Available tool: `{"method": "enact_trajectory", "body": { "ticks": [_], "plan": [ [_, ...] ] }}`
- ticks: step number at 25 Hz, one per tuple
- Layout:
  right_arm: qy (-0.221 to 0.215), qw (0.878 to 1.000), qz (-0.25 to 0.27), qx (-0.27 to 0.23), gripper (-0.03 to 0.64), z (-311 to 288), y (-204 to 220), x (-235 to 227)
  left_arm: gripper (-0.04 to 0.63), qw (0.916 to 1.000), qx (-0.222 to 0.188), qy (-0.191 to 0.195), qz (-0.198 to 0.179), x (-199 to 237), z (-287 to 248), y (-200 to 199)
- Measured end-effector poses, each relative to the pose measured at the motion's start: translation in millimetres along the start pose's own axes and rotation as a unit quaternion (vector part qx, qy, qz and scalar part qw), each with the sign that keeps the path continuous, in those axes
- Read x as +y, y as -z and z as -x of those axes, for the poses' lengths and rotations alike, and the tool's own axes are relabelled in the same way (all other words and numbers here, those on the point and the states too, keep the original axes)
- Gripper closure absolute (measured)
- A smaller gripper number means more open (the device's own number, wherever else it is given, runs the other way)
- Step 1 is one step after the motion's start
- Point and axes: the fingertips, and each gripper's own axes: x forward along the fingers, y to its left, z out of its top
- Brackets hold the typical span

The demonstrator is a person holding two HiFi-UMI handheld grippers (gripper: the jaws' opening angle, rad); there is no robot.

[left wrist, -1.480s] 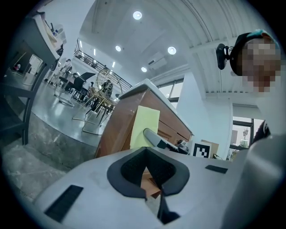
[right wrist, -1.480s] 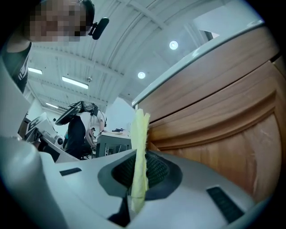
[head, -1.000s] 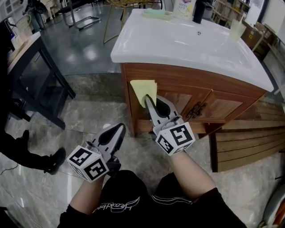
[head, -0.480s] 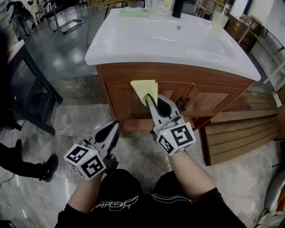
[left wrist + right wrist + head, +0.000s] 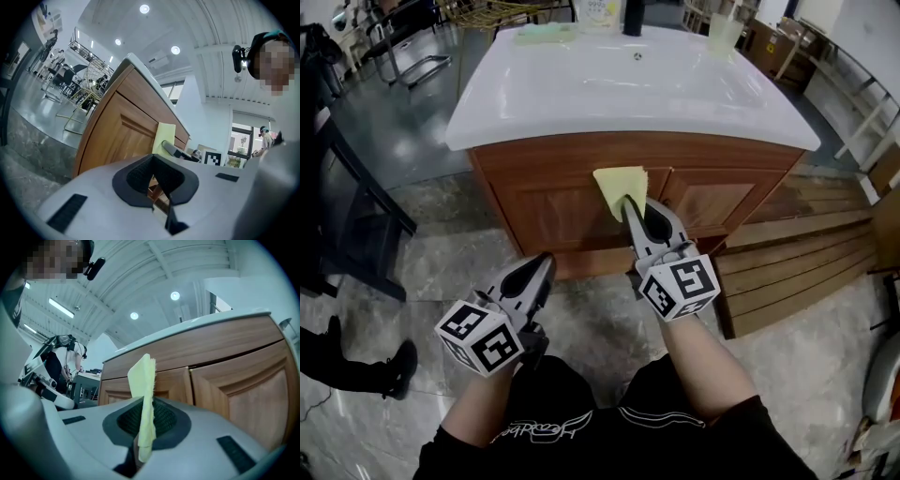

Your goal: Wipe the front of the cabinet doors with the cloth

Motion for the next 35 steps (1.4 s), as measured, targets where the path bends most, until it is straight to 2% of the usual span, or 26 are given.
{"method": "enact_trajectory", "body": {
  "ticks": [9, 15, 20, 26, 35],
  "plan": [
    [0.074, 0.997, -0.019, 0.015, 0.577, 31.4, 6.3, -56.4, 0.591, 0.9999, 0.004, 0.015, 0.0, -8.6, -10.1, 7.7],
    [0.079, 0.997, -0.015, 0.016, 0.577, 37.3, 6.1, -58.9, 0.591, 0.9999, 0.003, 0.01, 0.005, -6.2, -8.8, 9.1],
    [0.048, 0.999, -0.006, -0.001, 0.577, 37.9, -7.0, -34.1, 0.591, 0.9999, 0.0, 0.008, 0.01, -5.0, -7.7, 10.3],
    [-0.017, 0.999, -0.005, -0.029, 0.577, 27.0, -22.8, 11.8, 0.591, 0.9999, -0.006, -0.006, 0.01, 1.2, 3.9, 10.8],
    [-0.109, 0.993, -0.037, -0.032, 0.577, -13.9, -6.0, 86.4, 0.591, 0.9971, -0.027, -0.069, 0.018, 36.8, 48.8, 2.3]
  ]
}}
